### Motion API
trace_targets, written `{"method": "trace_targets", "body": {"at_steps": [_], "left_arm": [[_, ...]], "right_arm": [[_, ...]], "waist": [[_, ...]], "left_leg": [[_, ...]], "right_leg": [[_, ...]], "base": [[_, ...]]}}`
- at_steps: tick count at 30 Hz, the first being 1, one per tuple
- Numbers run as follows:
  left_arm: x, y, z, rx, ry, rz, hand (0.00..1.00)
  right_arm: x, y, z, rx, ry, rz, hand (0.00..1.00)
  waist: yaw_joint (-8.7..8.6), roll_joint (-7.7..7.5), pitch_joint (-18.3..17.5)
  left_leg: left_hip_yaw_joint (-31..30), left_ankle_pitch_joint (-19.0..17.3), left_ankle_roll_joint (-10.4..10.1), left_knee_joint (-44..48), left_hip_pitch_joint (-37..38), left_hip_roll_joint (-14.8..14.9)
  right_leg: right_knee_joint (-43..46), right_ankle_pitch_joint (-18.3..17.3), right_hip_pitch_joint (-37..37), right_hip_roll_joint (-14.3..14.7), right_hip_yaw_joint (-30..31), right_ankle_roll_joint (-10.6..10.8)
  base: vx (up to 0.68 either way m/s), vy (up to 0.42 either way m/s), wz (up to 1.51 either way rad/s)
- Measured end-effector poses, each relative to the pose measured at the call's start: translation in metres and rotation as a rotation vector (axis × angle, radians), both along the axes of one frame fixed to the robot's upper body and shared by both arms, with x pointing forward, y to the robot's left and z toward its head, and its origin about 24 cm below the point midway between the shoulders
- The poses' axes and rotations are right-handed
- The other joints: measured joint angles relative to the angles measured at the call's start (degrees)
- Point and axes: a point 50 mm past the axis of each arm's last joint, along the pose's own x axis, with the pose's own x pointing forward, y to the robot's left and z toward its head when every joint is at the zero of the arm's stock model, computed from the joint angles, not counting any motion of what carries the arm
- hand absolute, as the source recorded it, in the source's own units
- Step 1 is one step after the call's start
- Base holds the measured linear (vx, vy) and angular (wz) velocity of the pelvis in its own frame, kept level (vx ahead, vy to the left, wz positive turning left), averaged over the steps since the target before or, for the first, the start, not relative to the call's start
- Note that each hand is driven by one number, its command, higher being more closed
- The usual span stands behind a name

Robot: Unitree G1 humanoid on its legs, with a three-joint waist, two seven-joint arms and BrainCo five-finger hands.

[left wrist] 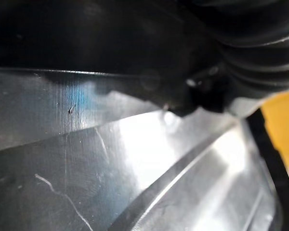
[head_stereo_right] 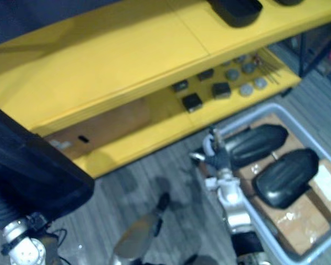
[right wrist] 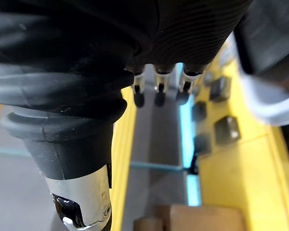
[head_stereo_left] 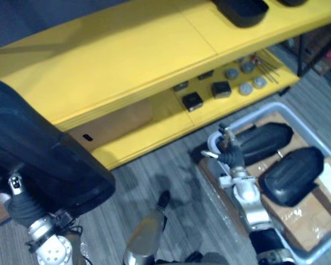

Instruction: Walk over and take plastic housings, then place them on the shelf

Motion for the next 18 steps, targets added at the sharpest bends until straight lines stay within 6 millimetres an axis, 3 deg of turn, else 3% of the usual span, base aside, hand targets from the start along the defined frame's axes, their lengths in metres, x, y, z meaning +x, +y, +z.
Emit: {"method": "trace_targets", "body": {"at_steps": [2,8,11,14,16,17,18], "left_arm": [[-0.001,0.000,0.000,-0.005,0.000,0.008,1.00],[0.004,0.001,-0.001,-0.031,-0.015,0.033,1.00],[0.004,0.003,-0.006,-0.050,0.003,0.055,1.00],[0.004,0.004,-0.008,-0.057,0.010,0.064,1.00],[0.004,0.006,-0.009,-0.054,0.025,0.069,1.00],[0.002,0.007,-0.009,-0.051,0.030,0.079,1.00],[0.000,0.011,-0.009,-0.044,0.037,0.097,1.00]], "right_arm": [[0.002,0.001,0.004,-0.001,-0.021,0.007,0.00],[0.014,0.007,0.027,-0.035,-0.115,0.025,0.00],[0.016,0.010,0.030,-0.038,-0.127,0.035,0.00],[0.016,0.010,0.030,-0.038,-0.125,0.035,0.00],[0.013,0.009,0.025,-0.036,-0.111,0.030,0.00],[0.011,0.008,0.025,-0.040,-0.110,0.030,0.00],[0.008,0.008,0.021,-0.032,-0.101,0.025,0.00]], "waist": [[-0.06,-0.17,1.14],[-0.57,0.27,5.52],[-0.60,0.12,5.68],[-0.62,0.11,5.68],[-0.69,-0.41,5.65],[-0.87,-0.10,5.64],[-0.99,-0.54,5.40]], "left_leg": [[2.03,0.14,0.34,1.66,-0.52,0.33],[6.21,-7.50,1.90,18.50,-7.36,0.95],[8.03,-11.23,3.04,22.88,-8.75,0.90],[8.37,-13.57,3.43,24.88,-9.26,0.58],[9.27,-15.64,4.53,26.12,-8.30,0.09],[9.35,-17.01,4.61,27.68,-8.40,0.65],[8.80,-18.18,5.16,28.52,-8.08,0.25]], "right_leg": [[2.58,-1.15,-1.06,-1.20,1.04,0.09],[14.10,-4.43,-5.69,-5.52,5.41,1.15],[15.08,-5.95,-5.97,-6.79,6.96,2.73],[13.40,-6.24,-4.63,-6.77,6.66,2.46],[11.04,-5.16,-1.63,-6.66,5.13,1.56],[15.08,-3.41,-2.22,-6.95,6.12,-0.42],[21.93,0.23,-5.27,-8.75,8.21,-4.29]], "base": [[-0.04,0.093,-0.16],[0.02,0.108,-0.20],[0.03,0.107,-0.20],[0.07,0.134,0.01],[0.13,0.107,0.20],[0.13,0.077,0.24],[0.12,0.090,0.25]]}}
